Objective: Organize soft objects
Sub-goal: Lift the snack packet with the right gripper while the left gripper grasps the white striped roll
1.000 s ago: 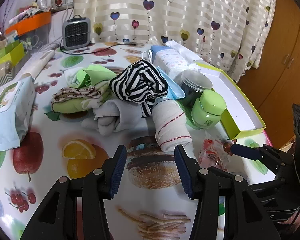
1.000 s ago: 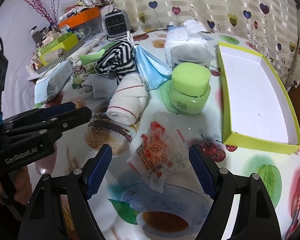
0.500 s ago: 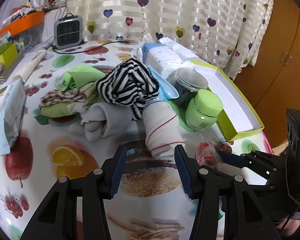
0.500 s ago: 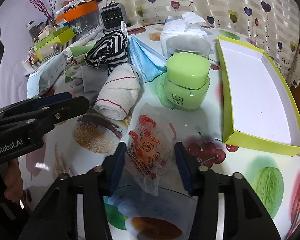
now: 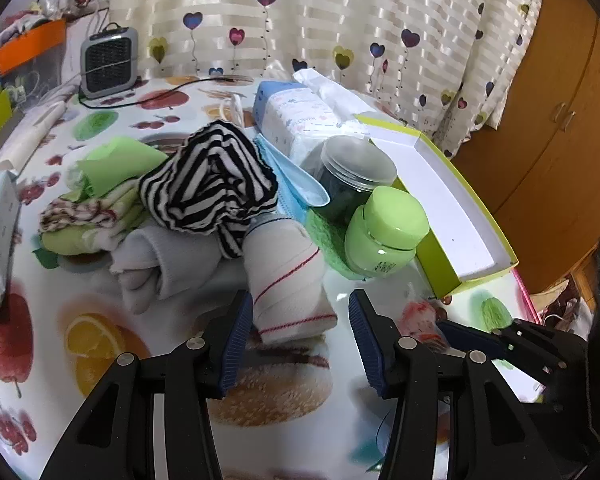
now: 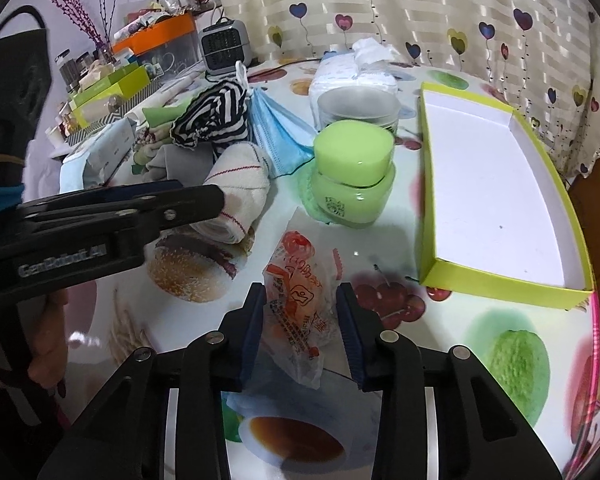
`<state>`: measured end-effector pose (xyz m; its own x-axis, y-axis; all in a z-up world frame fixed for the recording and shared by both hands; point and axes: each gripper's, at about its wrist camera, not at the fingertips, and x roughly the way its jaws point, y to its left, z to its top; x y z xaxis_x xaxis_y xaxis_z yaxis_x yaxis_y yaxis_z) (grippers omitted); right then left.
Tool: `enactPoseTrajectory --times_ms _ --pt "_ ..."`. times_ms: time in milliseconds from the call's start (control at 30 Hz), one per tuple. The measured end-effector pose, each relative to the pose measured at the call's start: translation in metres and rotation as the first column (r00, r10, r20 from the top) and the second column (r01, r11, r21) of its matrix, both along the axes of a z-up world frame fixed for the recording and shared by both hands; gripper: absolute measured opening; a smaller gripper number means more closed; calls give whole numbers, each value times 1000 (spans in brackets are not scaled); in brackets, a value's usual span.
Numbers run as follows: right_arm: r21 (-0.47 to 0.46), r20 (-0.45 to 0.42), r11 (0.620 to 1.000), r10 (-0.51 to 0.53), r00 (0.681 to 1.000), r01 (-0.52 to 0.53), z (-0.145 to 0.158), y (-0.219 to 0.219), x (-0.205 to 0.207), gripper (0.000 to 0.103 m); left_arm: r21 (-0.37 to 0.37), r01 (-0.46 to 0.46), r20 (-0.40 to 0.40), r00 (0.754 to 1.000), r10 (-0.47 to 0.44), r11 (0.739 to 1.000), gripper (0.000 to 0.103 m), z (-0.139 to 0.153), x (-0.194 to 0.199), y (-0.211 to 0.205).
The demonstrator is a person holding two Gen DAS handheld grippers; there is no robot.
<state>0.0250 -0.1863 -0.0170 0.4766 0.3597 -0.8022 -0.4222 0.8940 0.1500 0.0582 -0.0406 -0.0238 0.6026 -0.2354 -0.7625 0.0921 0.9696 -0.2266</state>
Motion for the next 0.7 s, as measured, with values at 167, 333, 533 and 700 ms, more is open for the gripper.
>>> enactPoseTrajectory --times_ms 167,333,533,700 --pt "4 10 1000 -17 1000 17 4 -7 0 37 19 -1 -8 1000 1 1000 49 -5 9 -7" --pt "7 9 1000 -26 1000 26 4 -10 1 37 42 -31 -29 999 32 999 49 -11 17 -7" --pt "10 14 999 -32 999 32 6 -13 1 37 59 -33 -50 998 36 998 46 -18 21 -9" --pt "12 22 999 -36 999 36 8 -13 0 37 60 -33 -41 999 36 998 44 -17 18 -9"
